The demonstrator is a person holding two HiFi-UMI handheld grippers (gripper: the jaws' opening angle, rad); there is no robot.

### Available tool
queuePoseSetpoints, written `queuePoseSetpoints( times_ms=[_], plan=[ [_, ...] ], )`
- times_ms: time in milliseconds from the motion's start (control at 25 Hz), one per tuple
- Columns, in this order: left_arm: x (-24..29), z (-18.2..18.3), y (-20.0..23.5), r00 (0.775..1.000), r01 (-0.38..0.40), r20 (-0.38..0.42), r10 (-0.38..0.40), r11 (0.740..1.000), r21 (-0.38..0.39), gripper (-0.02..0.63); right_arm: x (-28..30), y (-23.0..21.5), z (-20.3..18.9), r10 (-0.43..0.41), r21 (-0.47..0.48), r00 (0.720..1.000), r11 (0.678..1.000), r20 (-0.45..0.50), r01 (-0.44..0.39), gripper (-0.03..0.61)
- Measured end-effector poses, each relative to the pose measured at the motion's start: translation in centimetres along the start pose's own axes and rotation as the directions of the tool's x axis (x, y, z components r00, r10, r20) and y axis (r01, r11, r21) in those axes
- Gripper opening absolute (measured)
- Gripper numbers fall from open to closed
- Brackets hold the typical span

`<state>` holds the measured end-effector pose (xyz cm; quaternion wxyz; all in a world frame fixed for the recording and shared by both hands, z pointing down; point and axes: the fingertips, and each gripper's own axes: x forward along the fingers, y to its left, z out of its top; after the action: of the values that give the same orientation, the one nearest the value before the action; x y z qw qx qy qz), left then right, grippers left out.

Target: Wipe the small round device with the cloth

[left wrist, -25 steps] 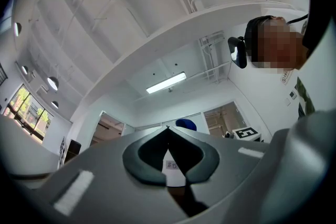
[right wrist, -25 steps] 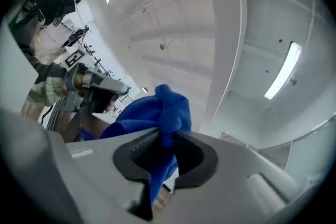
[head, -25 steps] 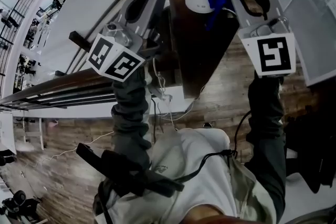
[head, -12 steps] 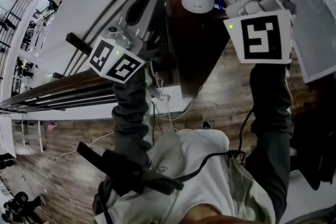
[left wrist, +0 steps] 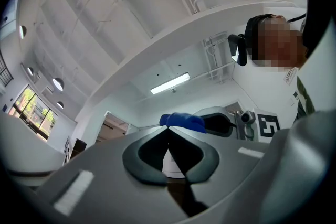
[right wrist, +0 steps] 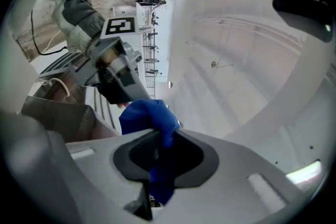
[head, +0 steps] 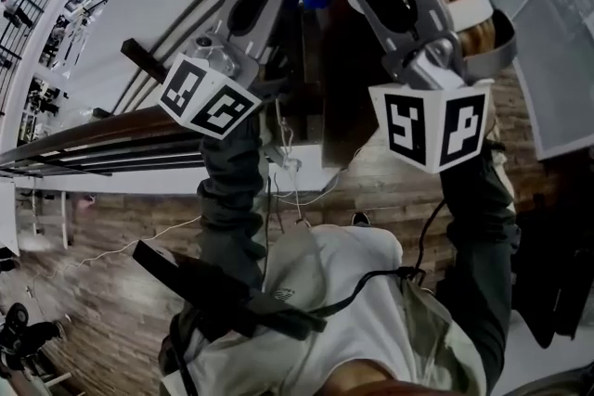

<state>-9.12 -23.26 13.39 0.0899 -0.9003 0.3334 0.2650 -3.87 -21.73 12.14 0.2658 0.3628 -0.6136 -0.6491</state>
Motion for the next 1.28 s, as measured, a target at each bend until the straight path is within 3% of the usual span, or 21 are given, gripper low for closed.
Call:
queuePoseSetpoints(
  times_ms=[160,240,440,600,800,1040,1280],
  plan=[
    [-0.9,-0.2,0.2,1.0,-0.012,0.0,0.012,1.0,0.007,-0.003,-1.1,5.9,0.5,0.199,-0.067,0.979,0.977,-0.032,-0.201,0.063],
    [-1.2,-0.3,0.3,1.0,-0.016,-0.002,0.016,1.0,0.006,-0.003,-1.2,5.8,0.4,0.182,-0.079,0.983,0.98,-0.038,-0.185,0.063],
    [-1.3,-0.7,0.3,1.0,-0.025,-0.004,0.025,1.0,-0.001,-0.003,0.6,-2.1,-1.9,-0.033,-0.057,0.995,0.998,-0.098,0.027,0.063],
    [-2.2,0.4,0.0,1.0,-0.029,0.003,0.029,1.0,0.001,-0.003,3.0,-2.5,-1.2,0.013,-0.055,0.994,0.998,-0.112,-0.02,0.063],
    [-2.8,1.3,-0.1,0.999,-0.037,0.007,0.037,0.999,0.002,-0.003,2.8,2.1,0.6,0.126,-0.108,0.987,0.985,-0.101,-0.137,0.063],
    [-4.3,-1.6,-0.2,0.999,-0.052,0.001,0.052,0.999,0.006,-0.003,-2.1,8.1,-1.2,0.218,0.007,0.973,0.976,-0.077,-0.218,0.063],
    [-3.4,0.9,-0.4,0.999,-0.049,0.003,0.049,0.999,-0.007,-0.003,-5.2,2.4,-7.4,0.117,0.226,0.982,0.971,-0.147,-0.081,0.063]
  ],
)
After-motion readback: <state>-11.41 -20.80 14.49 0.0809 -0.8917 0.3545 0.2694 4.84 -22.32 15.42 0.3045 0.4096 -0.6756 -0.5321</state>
